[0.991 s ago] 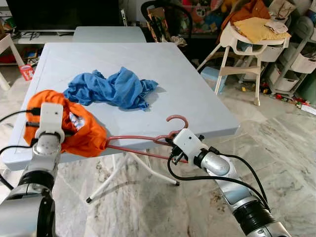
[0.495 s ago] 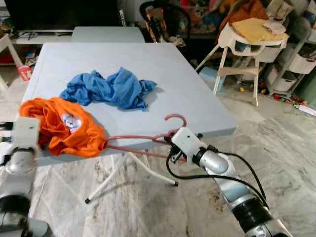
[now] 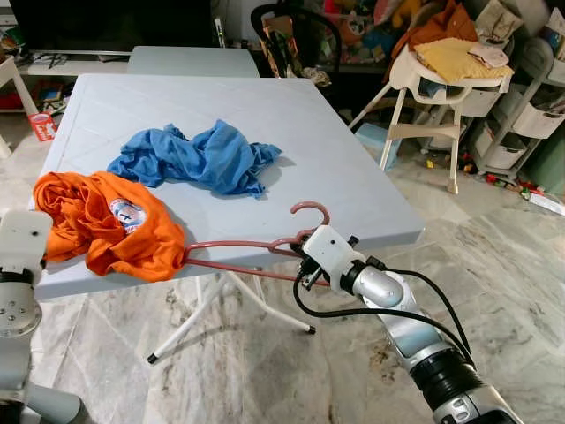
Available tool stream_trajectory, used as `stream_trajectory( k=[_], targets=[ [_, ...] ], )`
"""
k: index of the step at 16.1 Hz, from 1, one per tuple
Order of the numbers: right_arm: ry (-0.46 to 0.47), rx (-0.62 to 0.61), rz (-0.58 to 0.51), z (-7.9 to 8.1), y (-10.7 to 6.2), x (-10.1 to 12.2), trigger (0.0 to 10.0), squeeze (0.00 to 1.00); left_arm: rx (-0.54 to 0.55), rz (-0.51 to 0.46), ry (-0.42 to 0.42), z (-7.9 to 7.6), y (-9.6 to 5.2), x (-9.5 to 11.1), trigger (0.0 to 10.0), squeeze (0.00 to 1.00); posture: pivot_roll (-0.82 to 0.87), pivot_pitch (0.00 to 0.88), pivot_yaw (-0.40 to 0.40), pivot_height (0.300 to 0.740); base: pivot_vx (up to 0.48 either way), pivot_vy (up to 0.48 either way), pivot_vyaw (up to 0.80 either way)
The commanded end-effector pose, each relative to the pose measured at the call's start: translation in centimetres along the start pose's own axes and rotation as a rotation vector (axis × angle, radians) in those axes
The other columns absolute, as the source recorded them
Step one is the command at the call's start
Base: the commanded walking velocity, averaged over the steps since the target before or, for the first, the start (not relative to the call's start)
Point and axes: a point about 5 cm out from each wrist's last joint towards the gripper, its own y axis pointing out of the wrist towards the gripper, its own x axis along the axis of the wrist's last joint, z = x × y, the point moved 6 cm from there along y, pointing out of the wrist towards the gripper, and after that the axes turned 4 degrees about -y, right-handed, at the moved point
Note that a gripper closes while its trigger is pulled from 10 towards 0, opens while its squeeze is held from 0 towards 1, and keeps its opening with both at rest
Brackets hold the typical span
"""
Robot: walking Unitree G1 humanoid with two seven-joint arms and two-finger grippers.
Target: Hang hanger
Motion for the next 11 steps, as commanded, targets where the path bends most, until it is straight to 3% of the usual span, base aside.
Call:
stream_trajectory(
  k=[1, 2, 7, 11],
  targets=[
    [-0.027, 0.021, 0.061, 0.2, -0.1, -1.4, 10.0, 0.00, -0.096, -0.033, -0.154, -2.5, -0.9, 2.2, 10.0, 1.00, 0.04, 0.037, -0.108, 0.740, 0.000, 0.000, 0.00],
    [-0.027, 0.020, 0.062, 0.2, -0.1, -1.4, 10.0, 0.00, -0.171, -0.051, -0.289, -4.9, -1.7, 3.5, 10.0, 1.00, 0.05, 0.037, -0.109, 0.740, 0.000, 0.000, 0.00],
    [-0.028, -0.018, 0.054, -0.7, 0.1, -1.0, 10.0, 0.00, -0.338, 0.016, -0.430, -10.7, -3.9, 3.3, 10.0, 1.00, 0.04, 0.037, -0.105, 0.740, 0.000, 0.000, 0.00],
    [-0.031, -0.055, 0.043, -2.1, 0.1, -0.6, 10.0, 0.00, -0.337, 0.230, -0.424, -11.8, -4.0, -2.5, 10.0, 1.00, 0.03, 0.036, -0.101, 0.740, 0.000, 0.000, 0.00]
  ],
)
